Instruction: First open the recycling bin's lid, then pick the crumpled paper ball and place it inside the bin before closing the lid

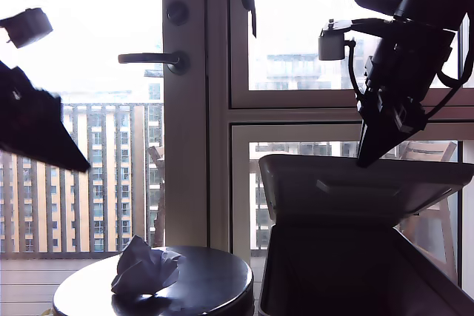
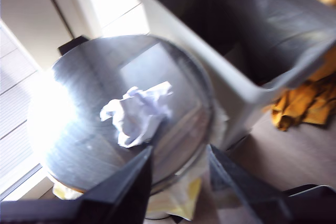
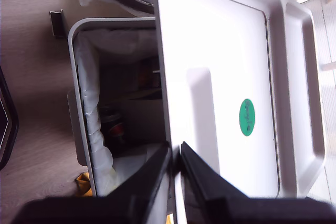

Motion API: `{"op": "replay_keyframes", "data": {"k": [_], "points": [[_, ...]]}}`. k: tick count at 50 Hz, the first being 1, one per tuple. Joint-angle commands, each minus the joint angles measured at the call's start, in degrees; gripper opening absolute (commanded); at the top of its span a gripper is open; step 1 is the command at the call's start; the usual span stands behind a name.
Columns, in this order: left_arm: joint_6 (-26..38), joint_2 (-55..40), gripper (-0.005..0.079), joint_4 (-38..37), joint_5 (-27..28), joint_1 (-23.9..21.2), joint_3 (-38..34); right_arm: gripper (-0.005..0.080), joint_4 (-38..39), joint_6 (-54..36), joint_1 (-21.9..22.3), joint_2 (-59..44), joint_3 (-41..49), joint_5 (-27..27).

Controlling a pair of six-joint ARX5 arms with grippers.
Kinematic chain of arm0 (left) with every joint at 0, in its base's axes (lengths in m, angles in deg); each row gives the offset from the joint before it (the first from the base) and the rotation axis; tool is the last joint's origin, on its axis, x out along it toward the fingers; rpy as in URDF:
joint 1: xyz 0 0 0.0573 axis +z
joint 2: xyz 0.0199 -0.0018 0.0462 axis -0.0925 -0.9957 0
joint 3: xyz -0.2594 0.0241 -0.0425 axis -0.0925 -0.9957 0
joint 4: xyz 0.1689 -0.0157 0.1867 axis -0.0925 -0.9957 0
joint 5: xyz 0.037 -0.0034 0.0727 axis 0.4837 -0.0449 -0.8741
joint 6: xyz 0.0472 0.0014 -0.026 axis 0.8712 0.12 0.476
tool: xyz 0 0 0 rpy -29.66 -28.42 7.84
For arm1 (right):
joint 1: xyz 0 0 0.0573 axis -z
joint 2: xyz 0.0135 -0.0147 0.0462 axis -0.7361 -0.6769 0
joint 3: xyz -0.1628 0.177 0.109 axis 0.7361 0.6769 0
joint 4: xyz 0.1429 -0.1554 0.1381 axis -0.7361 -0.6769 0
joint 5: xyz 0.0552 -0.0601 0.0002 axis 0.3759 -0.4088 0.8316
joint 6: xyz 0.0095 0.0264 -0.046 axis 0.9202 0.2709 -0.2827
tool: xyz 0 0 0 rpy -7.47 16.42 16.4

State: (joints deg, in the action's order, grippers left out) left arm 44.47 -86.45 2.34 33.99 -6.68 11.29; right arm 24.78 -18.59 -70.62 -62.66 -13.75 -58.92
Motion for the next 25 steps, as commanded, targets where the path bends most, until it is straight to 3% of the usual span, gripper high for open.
{"op": "replay_keyframes", "data": {"k": [1,6,17,25], "points": [[-0.2,-3.5,0.0615,3.1,-1.6,-0.5,0.9,-0.0013,0.2,0.7,0.4,0.5,0.4,0.0],[-0.5,-9.3,0.0698,4.5,-3.7,-0.8,3.5,-0.0013,0.8,0.7,0.4,0.5,0.4,0.0],[-3.9,-19.5,0.07,4.1,-4.4,-1.2,12.2,-0.0013,1.0,0.7,0.4,0.5,0.4,0.0],[-6.1,-26.2,0.07,-0.6,-4.0,-1.2,19.4,-0.0013,1.1,0.7,0.4,0.5,0.4,0.0]]}}
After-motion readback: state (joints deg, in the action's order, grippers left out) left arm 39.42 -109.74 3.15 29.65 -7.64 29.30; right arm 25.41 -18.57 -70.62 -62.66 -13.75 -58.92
